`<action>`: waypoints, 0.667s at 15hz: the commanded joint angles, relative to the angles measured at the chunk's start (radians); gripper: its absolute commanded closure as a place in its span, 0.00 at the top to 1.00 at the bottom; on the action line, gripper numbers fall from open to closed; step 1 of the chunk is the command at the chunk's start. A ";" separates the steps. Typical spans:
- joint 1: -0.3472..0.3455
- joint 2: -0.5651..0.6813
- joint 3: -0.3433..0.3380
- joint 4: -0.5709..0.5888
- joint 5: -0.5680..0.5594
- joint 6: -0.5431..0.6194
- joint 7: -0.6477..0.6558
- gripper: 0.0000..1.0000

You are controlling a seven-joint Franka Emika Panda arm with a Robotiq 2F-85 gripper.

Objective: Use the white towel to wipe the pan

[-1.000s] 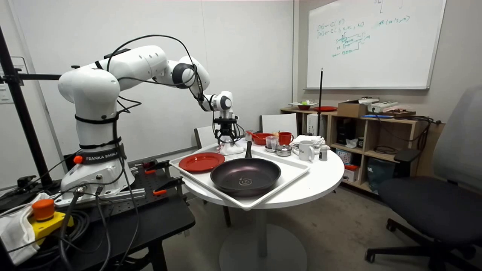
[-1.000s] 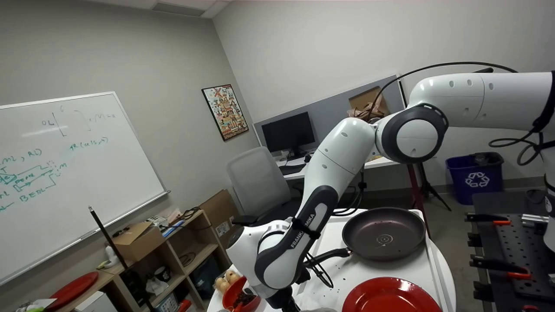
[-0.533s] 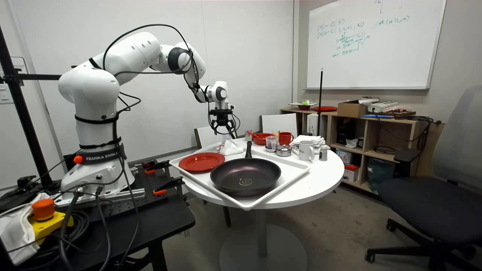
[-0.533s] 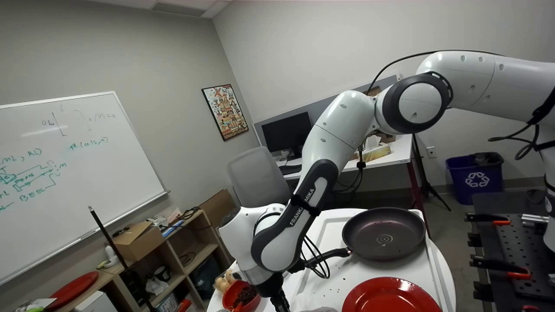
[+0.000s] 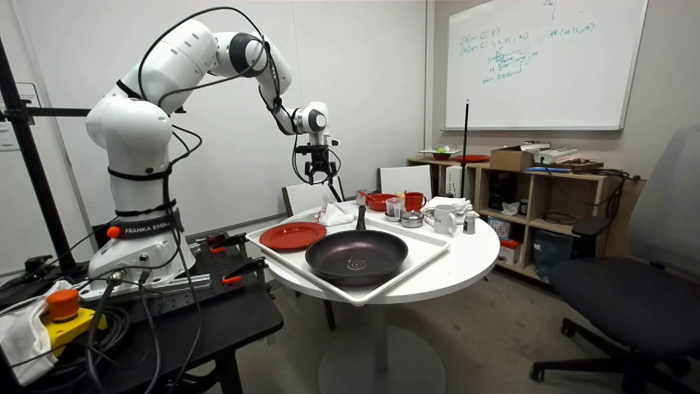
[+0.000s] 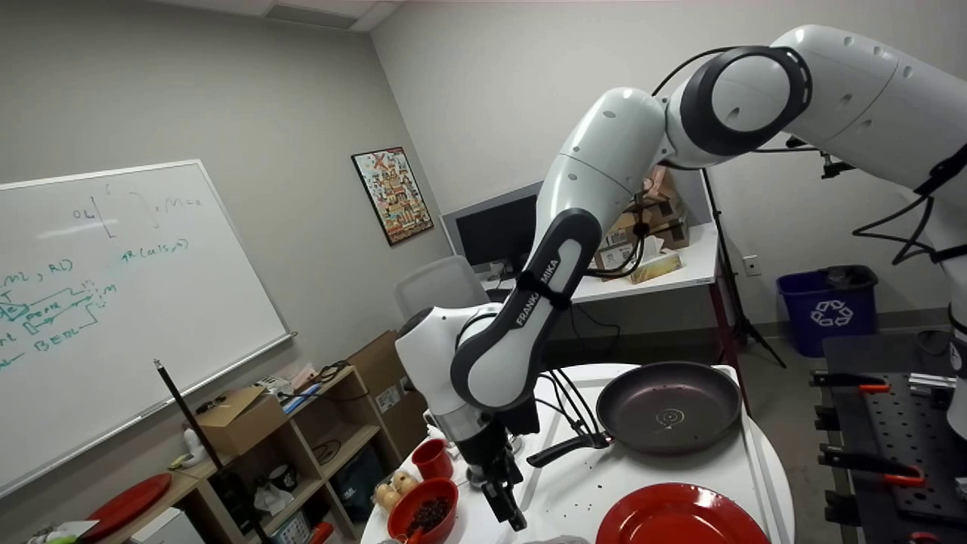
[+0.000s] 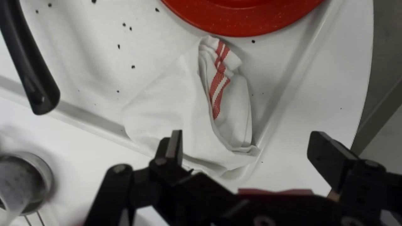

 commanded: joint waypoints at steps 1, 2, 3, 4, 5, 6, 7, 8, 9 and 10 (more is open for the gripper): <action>-0.023 -0.167 -0.022 -0.202 0.081 0.028 0.109 1.00; -0.031 -0.198 -0.026 -0.240 0.102 0.035 0.133 1.00; -0.040 -0.229 -0.032 -0.278 0.123 0.040 0.156 1.00; -0.048 -0.261 -0.037 -0.317 0.141 0.045 0.179 1.00; -0.056 -0.293 -0.046 -0.360 0.155 0.060 0.205 1.00; -0.062 -0.323 -0.054 -0.401 0.165 0.077 0.227 1.00; -0.073 -0.355 -0.060 -0.445 0.178 0.097 0.244 1.00; -0.083 -0.387 -0.066 -0.491 0.188 0.122 0.257 1.00; -0.092 -0.418 -0.071 -0.533 0.198 0.143 0.269 1.00; -0.103 -0.450 -0.073 -0.579 0.211 0.172 0.274 1.00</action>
